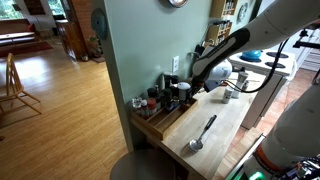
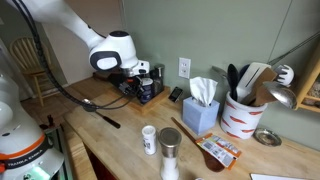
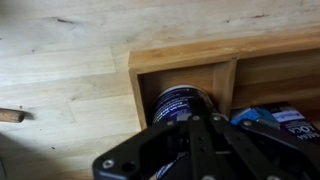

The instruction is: Place the blue container on the tray

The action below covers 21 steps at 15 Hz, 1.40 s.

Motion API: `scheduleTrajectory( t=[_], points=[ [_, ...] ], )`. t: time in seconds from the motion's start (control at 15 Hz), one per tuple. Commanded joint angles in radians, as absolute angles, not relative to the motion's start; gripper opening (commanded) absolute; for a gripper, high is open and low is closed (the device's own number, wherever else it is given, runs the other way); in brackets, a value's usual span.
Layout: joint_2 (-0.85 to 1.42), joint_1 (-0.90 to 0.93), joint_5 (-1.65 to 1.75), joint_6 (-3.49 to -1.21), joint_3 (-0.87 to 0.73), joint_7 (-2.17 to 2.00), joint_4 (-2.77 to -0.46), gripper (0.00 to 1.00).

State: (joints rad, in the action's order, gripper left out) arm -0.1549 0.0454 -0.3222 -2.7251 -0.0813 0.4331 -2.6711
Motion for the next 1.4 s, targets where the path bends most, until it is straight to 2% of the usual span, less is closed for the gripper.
scheduleTrajectory(
  t=[0.0,0.53,0.6,0.67,0.8,1.27,1.33],
  points=[
    [-0.151,0.044,-0.304,-2.677,-0.091,0.413,-2.678,0.00],
    [-0.275,-0.004,-0.162,-2.506,-0.076,0.229,-2.689,0.00],
    [-0.296,-0.003,-0.170,-2.481,-0.075,0.202,-2.685,0.26],
    [-0.318,-0.004,-0.166,-2.455,-0.072,0.178,-2.683,0.28],
    [-0.365,-0.011,-0.157,-2.401,-0.066,0.123,-2.681,0.40],
    [-0.593,-0.022,-0.206,-2.317,-0.071,-0.015,-2.728,0.95],
    [-0.624,-0.029,-0.205,-2.317,-0.069,-0.036,-2.738,0.99]
  ],
)
